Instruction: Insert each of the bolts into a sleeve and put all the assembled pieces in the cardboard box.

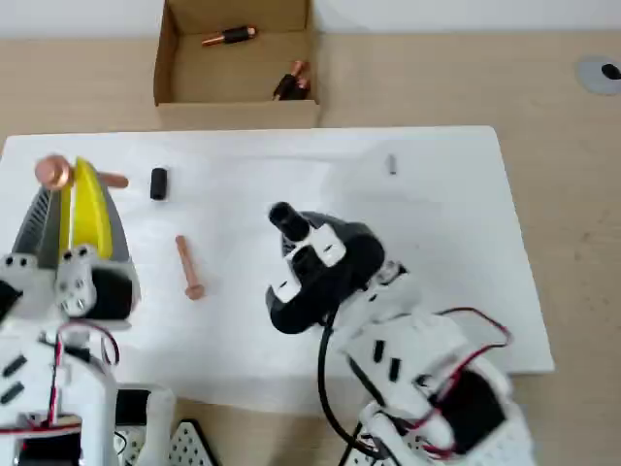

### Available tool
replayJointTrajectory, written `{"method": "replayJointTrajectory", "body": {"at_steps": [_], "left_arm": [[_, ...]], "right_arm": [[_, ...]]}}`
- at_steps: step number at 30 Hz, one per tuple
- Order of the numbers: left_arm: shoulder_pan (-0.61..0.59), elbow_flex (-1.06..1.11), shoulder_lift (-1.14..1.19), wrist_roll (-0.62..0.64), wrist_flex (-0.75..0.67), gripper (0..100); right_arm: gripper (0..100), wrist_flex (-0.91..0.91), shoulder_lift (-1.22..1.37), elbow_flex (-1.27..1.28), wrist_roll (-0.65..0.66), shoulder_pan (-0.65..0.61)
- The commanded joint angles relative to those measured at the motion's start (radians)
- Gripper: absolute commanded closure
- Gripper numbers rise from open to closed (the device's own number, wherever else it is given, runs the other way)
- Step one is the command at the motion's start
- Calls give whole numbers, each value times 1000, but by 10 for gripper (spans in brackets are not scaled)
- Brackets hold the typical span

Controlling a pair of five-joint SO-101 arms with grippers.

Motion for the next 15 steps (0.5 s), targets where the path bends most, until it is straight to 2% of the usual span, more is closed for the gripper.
{"method": "replayJointTrajectory", "body": {"at_steps": [1,7,10,12,15], "left_arm": [[11,-163,191,81,-29,994],[14,-377,397,147,-26,994],[26,-423,453,153,-21,994],[78,-428,472,153,-15,994],[190,-443,473,150,77,994]], "right_arm": [[988,-292,-113,232,-51,-10],[988,-459,-202,421,-242,-21],[988,-479,-223,464,-267,-84],[988,-512,-231,489,-262,-145],[988,-574,-240,513,-259,-228]]}}
